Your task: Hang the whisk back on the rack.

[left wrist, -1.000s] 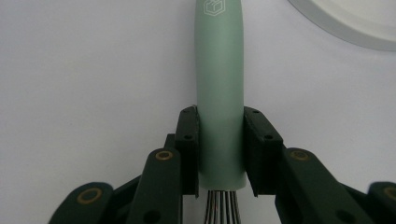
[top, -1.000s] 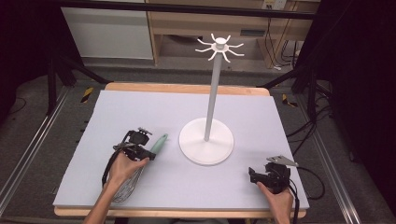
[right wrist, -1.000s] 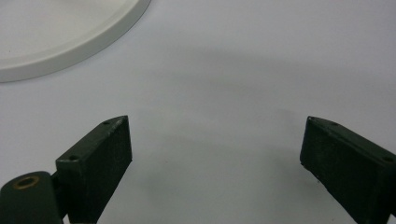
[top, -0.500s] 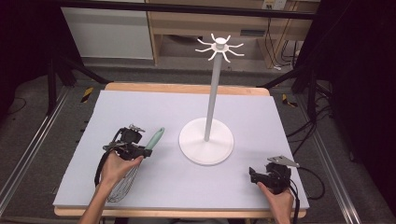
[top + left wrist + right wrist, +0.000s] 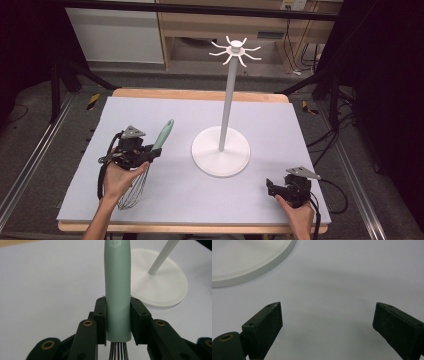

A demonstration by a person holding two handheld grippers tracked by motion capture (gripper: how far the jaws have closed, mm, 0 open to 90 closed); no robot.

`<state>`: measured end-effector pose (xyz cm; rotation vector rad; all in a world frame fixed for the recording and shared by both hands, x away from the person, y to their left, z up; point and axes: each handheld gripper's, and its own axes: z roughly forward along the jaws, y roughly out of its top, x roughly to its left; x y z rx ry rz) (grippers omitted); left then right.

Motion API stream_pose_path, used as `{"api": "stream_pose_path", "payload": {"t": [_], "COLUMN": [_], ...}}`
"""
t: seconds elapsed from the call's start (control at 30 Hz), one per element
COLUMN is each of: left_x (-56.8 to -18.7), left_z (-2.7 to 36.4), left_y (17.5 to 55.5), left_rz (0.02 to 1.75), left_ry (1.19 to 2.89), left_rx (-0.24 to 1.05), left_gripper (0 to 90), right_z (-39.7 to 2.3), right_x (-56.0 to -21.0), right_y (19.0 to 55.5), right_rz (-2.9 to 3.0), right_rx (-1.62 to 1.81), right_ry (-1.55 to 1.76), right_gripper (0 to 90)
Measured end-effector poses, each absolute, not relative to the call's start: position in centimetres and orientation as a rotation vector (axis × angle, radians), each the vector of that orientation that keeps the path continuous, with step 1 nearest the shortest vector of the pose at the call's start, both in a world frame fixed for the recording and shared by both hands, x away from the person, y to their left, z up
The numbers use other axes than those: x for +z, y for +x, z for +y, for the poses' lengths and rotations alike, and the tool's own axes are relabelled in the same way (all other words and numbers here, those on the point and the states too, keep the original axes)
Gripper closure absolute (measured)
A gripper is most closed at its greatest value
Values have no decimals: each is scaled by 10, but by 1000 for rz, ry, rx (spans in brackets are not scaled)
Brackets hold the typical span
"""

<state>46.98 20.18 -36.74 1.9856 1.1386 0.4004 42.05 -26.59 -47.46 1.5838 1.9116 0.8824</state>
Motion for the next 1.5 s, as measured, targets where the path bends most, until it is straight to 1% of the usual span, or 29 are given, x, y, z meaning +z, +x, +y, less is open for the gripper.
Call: {"api": "stream_pose_path", "payload": {"t": [0.3,0.7,1.5], "left_x": [-352,-342,-319], "left_z": [201,203,196], "left_y": [461,458,450], "left_rz": [1067,1007,906], "left_ry": [1895,1833,1678], "left_rx": [464,466,526], "left_gripper": [689,689,688], "right_z": [-266,-266,-266], "right_x": [-474,-473,-473], "right_y": [419,419,419], "right_rz": [1902,1893,1899], "right_rx": [893,895,894], "right_ry": [1576,1573,1570], "right_gripper": [94,94,95]}}
